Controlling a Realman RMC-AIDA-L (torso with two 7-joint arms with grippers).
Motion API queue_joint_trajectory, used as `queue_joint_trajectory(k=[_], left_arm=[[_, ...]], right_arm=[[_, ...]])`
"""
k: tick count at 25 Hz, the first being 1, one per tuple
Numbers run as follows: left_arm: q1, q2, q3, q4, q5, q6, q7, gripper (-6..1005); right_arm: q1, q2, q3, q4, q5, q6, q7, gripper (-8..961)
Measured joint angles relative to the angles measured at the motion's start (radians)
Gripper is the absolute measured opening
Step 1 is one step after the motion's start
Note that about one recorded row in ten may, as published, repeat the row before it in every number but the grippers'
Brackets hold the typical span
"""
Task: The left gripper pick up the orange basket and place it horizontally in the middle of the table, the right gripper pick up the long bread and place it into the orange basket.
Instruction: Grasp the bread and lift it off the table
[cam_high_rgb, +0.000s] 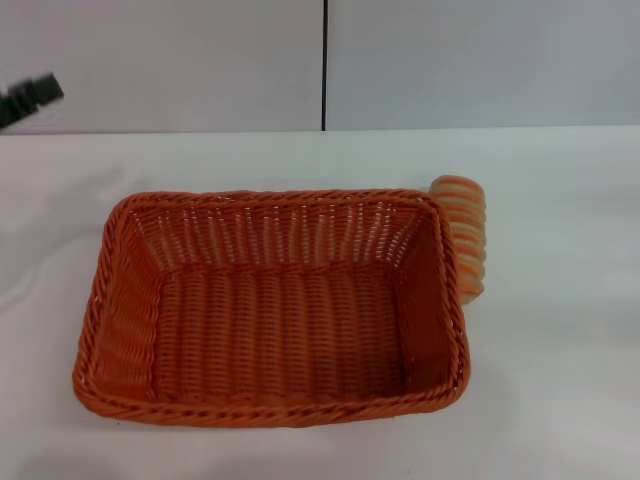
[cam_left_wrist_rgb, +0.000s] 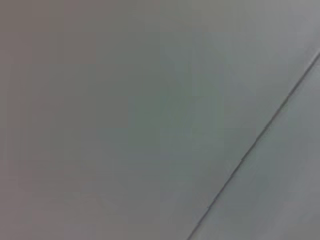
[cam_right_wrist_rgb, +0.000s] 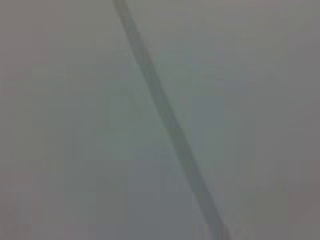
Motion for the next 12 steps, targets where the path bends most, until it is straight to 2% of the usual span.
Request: queue_joint_trajectory(k=[1,2,3,5,6,7,8,9,10,11,12], left_arm=[[0.0,0.0,0.0,0.0,0.0,0.0,0.0,568],[0.001,0.0,0.0,-0.041,-0.047,0.001,0.052,567],[0.001,0.0,0.0,-0.041,-0.047,0.001,0.052,567],[-0.003,0.001,0.0,-0.093,-0.081,0.003,0.111,566],[-0.003,0.001,0.0,-0.093,-0.081,0.003,0.111,567],[-0.008,-0.001,0.002,-0.116,-0.1,0.004,0.148,569],[-0.008,-0.001,0.002,-0.116,-0.1,0.004,0.148,570],[-0.012,-0.002,0.001,-0.133,-0.11,0.004,0.166,572],[-0.019,-0.002,-0.002,-0.161,-0.125,0.004,0.188,573],[-0.019,-0.002,-0.002,-0.161,-0.125,0.004,0.188,597],[-0.022,-0.002,-0.003,-0.172,-0.136,0.004,0.199,621]], right_arm=[[0.0,0.0,0.0,0.0,0.0,0.0,0.0,605],[0.015,-0.018,-0.001,-0.096,-0.163,-0.013,0.16,605],[0.015,-0.018,-0.001,-0.096,-0.163,-0.013,0.16,605],[0.058,-0.043,-0.002,-0.244,-0.412,-0.068,0.4,605],[0.058,-0.043,-0.002,-0.244,-0.412,-0.068,0.4,605],[0.099,-0.062,-0.001,-0.319,-0.557,-0.127,0.527,606],[0.099,-0.062,-0.001,-0.319,-0.557,-0.127,0.527,606],[0.129,-0.075,0.001,-0.341,-0.624,-0.162,0.577,606],[0.18,-0.098,0.006,-0.36,-0.732,-0.22,0.65,606],[0.18,-0.098,0.006,-0.36,-0.732,-0.22,0.65,606],[0.227,-0.111,0.002,-0.368,-0.806,-0.26,0.697,606]])
